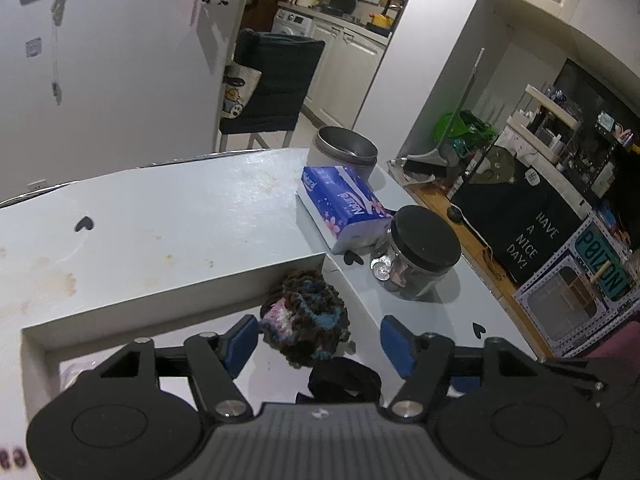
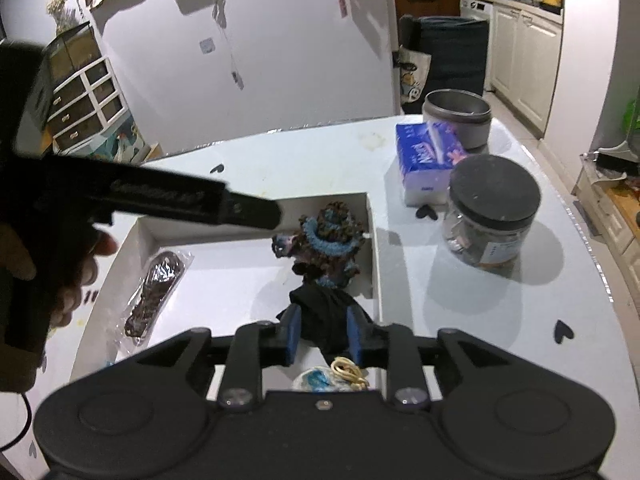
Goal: Organize soft objects
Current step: 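Open the left tool over the tray while the right tool releases the black scrunchie, then withdraw both tools from the tray toward the clear cord bags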
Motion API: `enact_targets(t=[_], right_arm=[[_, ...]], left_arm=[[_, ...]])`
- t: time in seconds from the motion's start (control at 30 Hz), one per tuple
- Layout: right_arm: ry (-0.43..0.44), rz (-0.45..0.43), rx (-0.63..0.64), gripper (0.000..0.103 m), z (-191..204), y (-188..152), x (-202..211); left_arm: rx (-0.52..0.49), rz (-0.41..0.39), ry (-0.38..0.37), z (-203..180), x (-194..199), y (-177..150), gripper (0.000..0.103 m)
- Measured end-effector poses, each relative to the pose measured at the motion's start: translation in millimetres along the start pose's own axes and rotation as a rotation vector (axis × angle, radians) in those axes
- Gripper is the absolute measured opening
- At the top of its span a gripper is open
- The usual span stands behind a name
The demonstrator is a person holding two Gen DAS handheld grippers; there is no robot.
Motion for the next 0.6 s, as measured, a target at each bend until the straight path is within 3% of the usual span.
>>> enact_targets(t=[0.23, 0.6], right_arm=[[-0.034, -0.036, -0.004, 0.043, -1, -1, 23], [-0.086, -0.084, 0.003, 0.062, 7, -8, 50]], left_arm=[[0.013, -0.037, 0.033, 5, 33, -14, 0.090], [0.027, -0.112, 0.109, 17, 83, -41, 0.103]])
Point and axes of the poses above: each gripper's, at about its wrist camera, not at the fingertips, and x roughly against the way its jaws point, z to its left, y to its top, the point moved 6 cm from there along -x, roughly the way its jaws point, and after that the axes turned 13 degrees about x, right-handed, at the moved point
